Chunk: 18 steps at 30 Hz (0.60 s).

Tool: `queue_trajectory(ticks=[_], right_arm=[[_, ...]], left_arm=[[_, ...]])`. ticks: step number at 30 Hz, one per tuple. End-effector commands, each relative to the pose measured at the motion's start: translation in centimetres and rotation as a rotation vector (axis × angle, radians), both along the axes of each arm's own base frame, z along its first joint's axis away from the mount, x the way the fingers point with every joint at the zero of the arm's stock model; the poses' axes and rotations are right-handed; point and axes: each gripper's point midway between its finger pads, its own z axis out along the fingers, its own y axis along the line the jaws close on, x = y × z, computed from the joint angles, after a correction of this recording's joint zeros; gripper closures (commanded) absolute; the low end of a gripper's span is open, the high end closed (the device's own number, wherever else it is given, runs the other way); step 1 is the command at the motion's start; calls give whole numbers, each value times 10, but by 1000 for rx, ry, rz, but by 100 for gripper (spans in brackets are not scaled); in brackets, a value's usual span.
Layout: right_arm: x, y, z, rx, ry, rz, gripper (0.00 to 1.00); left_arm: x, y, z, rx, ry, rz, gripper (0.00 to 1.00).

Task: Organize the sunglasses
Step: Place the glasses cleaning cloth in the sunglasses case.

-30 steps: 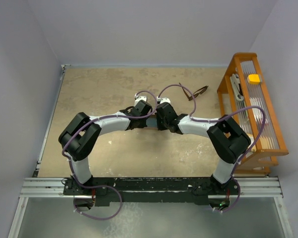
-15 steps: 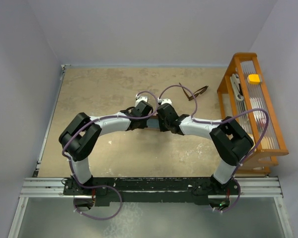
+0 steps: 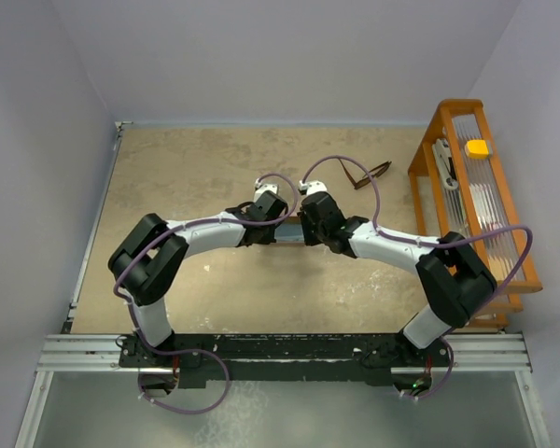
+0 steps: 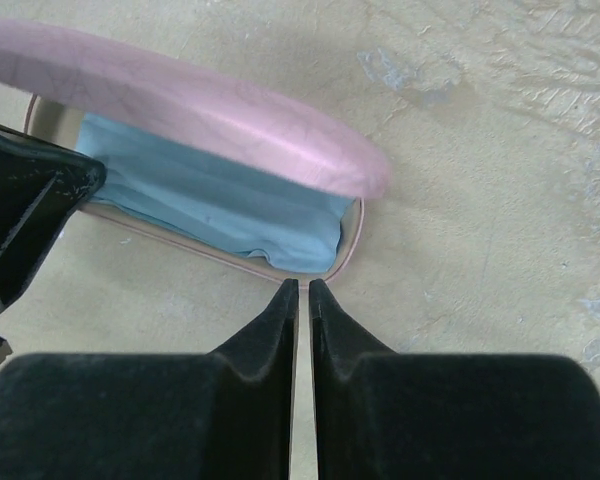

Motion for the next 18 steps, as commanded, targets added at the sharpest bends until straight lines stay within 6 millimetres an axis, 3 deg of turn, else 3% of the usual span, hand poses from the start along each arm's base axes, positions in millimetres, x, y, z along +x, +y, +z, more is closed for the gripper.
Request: queue_trajectory(ticks=[1, 10, 18], right_arm=[[2, 3, 7, 15, -16, 26, 89], [1, 22, 10, 101, -16, 36, 91], [1, 47, -1, 136, -4, 63, 100]], left_arm=[[1, -1, 26, -7, -38, -6, 100], [-1, -9, 26, -26, -35, -18, 100], [-6, -16, 24, -50, -29, -26, 100]])
